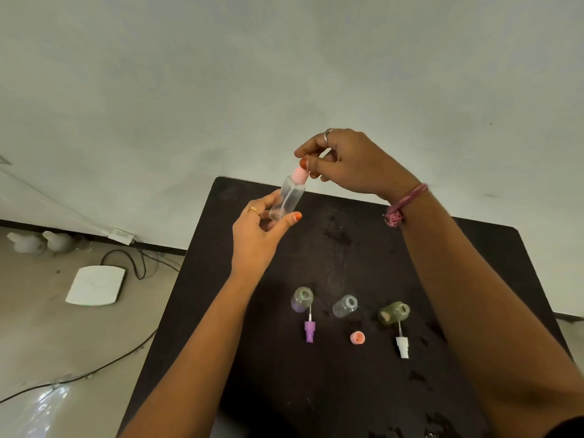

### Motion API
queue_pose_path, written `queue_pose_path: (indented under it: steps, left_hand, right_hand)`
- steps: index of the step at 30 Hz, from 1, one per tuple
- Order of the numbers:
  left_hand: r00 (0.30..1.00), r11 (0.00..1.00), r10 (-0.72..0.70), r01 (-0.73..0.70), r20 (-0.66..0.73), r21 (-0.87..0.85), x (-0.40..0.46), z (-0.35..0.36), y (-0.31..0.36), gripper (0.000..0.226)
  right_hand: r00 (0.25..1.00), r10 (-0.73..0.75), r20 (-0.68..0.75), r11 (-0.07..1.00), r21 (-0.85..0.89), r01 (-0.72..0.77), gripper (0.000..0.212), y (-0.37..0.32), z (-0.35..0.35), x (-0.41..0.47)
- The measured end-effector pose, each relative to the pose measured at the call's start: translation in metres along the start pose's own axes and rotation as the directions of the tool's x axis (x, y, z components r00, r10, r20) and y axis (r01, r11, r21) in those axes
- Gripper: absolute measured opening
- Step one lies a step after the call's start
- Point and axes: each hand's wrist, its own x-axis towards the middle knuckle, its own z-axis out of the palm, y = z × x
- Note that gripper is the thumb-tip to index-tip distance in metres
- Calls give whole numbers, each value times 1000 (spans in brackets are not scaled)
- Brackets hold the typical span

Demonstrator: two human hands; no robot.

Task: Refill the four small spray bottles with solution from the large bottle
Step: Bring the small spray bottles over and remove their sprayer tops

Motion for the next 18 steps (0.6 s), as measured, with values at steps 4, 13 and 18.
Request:
queue_pose_path:
  steps: [4, 13, 18]
  left_hand:
    - [999, 999, 19, -21, -31, -46, -15, -4, 13, 50]
    - [999, 998, 39, -39, -13, -56, -45, -15, 28, 46]
    - [996, 998, 45, -42, 80, -44, -60, -21, 32, 44]
  right_hand:
    - [999, 46, -4, 997, -60, -46, 35, -8, 0, -13]
    - [992, 3, 128, 994, -106, 11, 30, -23, 0, -39]
    - [976, -62, 211, 988, -122, 89, 24, -31, -13, -57]
